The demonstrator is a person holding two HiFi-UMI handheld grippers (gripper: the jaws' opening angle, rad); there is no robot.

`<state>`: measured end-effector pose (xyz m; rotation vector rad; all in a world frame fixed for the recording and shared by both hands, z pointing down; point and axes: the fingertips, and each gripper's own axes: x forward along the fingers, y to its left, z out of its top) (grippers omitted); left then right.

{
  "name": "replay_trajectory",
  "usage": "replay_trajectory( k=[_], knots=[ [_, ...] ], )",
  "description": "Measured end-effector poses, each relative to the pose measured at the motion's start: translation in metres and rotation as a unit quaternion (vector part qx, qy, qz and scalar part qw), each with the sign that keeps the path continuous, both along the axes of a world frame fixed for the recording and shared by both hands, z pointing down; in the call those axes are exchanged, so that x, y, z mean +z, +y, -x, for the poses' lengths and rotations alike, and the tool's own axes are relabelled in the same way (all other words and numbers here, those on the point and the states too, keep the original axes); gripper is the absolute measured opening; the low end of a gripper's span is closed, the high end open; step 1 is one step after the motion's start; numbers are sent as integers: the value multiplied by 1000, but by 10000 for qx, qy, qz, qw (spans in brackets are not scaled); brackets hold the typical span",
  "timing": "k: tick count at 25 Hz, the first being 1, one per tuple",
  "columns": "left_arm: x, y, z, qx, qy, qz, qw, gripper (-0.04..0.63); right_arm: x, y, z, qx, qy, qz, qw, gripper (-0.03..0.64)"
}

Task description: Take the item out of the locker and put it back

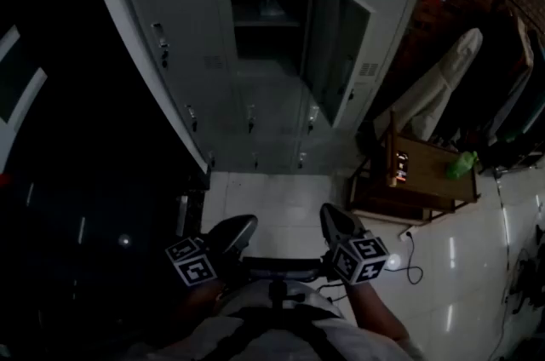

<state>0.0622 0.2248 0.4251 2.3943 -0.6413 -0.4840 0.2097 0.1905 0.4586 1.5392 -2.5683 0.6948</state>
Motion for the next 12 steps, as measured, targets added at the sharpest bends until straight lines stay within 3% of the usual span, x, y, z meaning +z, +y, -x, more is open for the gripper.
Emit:
replay_trajectory(
  k=[12],
  knots=[
    [2,-13,-28,-233,-52,-70,9997,0,11,-22,-21,-276,24,-29,9996,2]
  ],
)
